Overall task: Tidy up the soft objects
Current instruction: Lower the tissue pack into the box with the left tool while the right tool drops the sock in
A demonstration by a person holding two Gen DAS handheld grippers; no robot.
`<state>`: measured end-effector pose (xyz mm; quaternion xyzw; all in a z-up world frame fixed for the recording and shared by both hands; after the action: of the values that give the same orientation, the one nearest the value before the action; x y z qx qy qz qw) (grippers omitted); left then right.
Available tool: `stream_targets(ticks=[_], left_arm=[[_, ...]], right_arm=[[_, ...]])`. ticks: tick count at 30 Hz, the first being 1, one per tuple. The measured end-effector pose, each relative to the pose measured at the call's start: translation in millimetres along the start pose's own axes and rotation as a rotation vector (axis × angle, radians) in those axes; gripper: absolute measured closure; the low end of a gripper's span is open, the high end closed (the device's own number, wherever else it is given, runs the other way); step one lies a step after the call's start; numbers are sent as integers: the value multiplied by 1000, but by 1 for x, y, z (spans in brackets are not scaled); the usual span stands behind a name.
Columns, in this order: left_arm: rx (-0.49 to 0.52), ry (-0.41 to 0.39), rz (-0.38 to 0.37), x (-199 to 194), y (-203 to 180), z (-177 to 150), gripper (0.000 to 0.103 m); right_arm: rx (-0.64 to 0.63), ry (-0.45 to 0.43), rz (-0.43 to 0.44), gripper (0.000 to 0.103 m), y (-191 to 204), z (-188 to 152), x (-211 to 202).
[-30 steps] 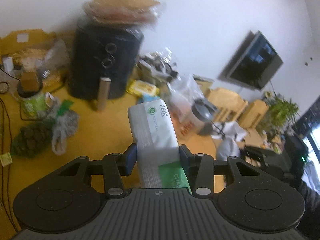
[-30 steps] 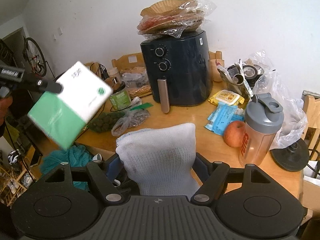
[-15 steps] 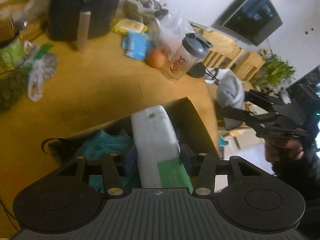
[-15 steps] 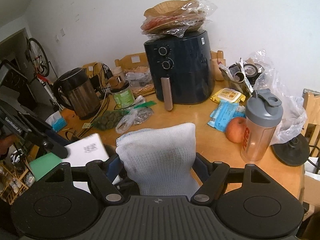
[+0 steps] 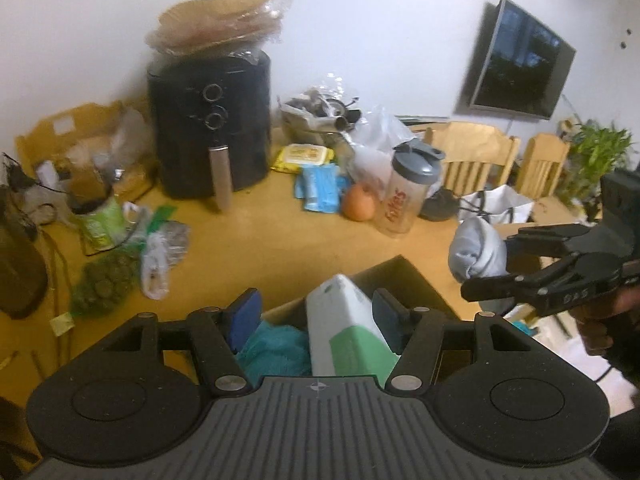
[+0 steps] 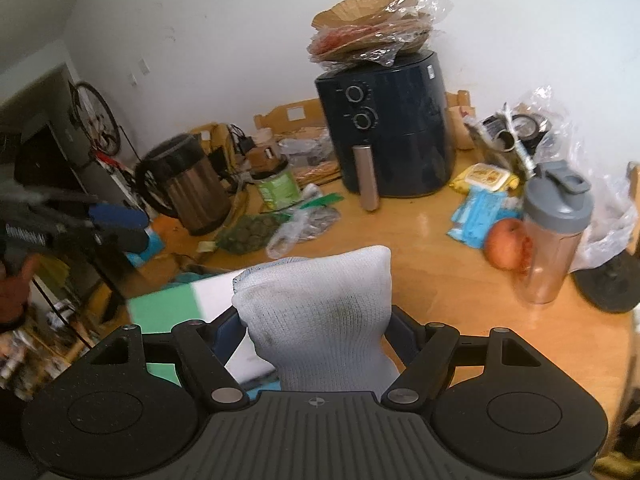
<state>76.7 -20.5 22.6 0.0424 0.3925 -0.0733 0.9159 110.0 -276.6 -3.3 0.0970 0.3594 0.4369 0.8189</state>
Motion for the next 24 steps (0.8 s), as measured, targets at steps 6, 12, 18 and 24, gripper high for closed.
stream_targets(ticks=[6,12,18,24], left_arm=[[-30,-1,52,-4,-5,-12,42],[-130,11,70,-8,4,-25,42],[-183,45,104,-12,10,-34,23],[-208,67,153,-15,12,-41,19]], right_arm=[[126,-32,124,26,5,5,3],[336,37,228,5,-3,0,24],[230,93,94,0,13,-7,29],[147,121,-49,0,28,-11,26]])
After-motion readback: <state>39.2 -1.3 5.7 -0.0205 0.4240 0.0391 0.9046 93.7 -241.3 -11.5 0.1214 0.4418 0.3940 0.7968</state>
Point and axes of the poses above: each gripper's, at about its wrist camera, not at the fingertips, and x roughly the way its jaws point, y to its left, z to its top, the point moved 3 cm from there along x, roughly the way its jaws point, and after that the axes turned 10 degrees about z, right-handed, at the moved point
